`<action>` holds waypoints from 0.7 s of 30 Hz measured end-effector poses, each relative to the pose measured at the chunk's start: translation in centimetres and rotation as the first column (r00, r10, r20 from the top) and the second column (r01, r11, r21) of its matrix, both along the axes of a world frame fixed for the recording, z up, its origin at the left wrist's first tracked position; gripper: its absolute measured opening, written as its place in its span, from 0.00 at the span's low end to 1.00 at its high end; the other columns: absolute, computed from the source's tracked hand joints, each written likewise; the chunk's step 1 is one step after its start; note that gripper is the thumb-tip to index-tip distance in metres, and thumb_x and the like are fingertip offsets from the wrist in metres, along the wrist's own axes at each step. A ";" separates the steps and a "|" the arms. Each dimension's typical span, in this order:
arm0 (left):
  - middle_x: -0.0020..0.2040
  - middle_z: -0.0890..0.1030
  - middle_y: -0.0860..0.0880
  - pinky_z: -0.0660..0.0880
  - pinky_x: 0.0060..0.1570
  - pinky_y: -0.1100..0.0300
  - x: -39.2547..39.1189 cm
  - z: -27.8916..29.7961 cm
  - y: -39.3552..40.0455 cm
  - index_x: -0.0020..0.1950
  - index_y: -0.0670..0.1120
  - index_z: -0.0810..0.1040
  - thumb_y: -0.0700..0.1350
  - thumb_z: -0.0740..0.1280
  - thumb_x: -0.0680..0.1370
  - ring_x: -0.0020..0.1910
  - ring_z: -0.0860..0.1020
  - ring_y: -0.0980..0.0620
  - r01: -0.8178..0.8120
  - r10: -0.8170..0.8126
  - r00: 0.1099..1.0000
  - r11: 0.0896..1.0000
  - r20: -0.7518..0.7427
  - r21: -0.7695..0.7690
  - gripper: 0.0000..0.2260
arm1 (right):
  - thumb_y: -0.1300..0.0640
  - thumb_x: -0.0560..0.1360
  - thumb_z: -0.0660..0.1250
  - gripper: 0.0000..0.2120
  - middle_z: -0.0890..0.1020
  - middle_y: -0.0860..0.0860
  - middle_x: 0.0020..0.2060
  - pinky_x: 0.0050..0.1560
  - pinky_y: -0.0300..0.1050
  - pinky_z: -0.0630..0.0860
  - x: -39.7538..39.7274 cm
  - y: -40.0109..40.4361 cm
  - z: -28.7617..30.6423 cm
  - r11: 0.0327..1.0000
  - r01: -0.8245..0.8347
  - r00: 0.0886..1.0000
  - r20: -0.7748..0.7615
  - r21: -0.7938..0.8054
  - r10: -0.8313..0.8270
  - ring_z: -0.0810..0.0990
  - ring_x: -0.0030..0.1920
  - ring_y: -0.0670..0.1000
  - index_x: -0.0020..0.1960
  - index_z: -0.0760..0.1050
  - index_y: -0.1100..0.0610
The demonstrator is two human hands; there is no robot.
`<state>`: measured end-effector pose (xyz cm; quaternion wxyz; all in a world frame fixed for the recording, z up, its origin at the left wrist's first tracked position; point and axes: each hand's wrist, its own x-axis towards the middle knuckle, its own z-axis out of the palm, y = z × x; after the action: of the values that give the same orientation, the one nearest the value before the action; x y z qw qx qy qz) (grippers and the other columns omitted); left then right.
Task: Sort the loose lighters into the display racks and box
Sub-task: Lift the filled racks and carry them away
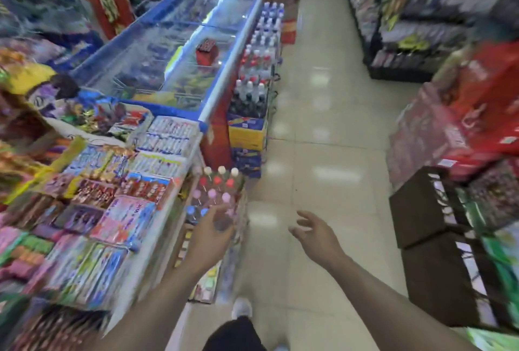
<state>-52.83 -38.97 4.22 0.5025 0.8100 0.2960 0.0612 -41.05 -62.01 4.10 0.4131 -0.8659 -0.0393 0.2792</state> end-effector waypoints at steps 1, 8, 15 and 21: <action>0.52 0.82 0.61 0.78 0.55 0.58 0.5 -0.4 -0.2 0.57 0.57 0.78 0.41 0.76 0.73 0.54 0.80 0.61 -0.002 0.002 1.000 1.000 -0.027 -0.001 0.17 | 0.50 0.78 0.72 0.25 0.81 0.51 0.64 0.52 0.42 0.74 1.1 0.1 0.0 1.000 0.002 1.000 0.002 0.015 -0.002 0.83 0.53 0.50 0.73 0.72 0.51; 0.51 0.78 0.61 0.71 0.46 0.75 6.1 -4.4 1.1 0.59 0.53 0.76 0.38 0.75 0.76 0.52 0.78 0.60 0.024 -0.027 0.993 0.999 -0.118 -0.030 0.17 | 0.46 0.77 0.72 0.26 0.80 0.49 0.66 0.54 0.42 0.75 10.6 2.6 -1.1 0.999 -0.030 0.998 0.055 0.023 0.028 0.82 0.48 0.44 0.73 0.73 0.49; 0.53 0.79 0.58 0.72 0.51 0.69 18.2 -4.9 5.1 0.61 0.51 0.76 0.40 0.73 0.76 0.55 0.78 0.55 0.061 -0.070 0.990 0.995 -0.125 -0.077 0.16 | 0.44 0.77 0.71 0.27 0.79 0.49 0.67 0.55 0.42 0.74 18.3 4.5 -4.4 0.988 -0.082 0.997 -0.023 -0.134 0.080 0.82 0.55 0.47 0.74 0.72 0.48; 0.62 0.80 0.53 0.73 0.63 0.57 30.8 -3.8 8.2 0.68 0.49 0.77 0.43 0.75 0.75 0.62 0.77 0.54 0.150 -0.153 0.984 0.988 -0.095 -0.044 0.21 | 0.43 0.78 0.69 0.28 0.78 0.49 0.68 0.59 0.43 0.73 22.9 3.5 -7.2 0.973 -0.063 0.988 -0.154 -0.223 0.029 0.78 0.63 0.50 0.75 0.70 0.49</action>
<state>-22.01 -30.73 0.39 0.5053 0.8229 0.2590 -0.0226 -18.13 -58.51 -3.10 0.3067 -0.8829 0.0037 0.3555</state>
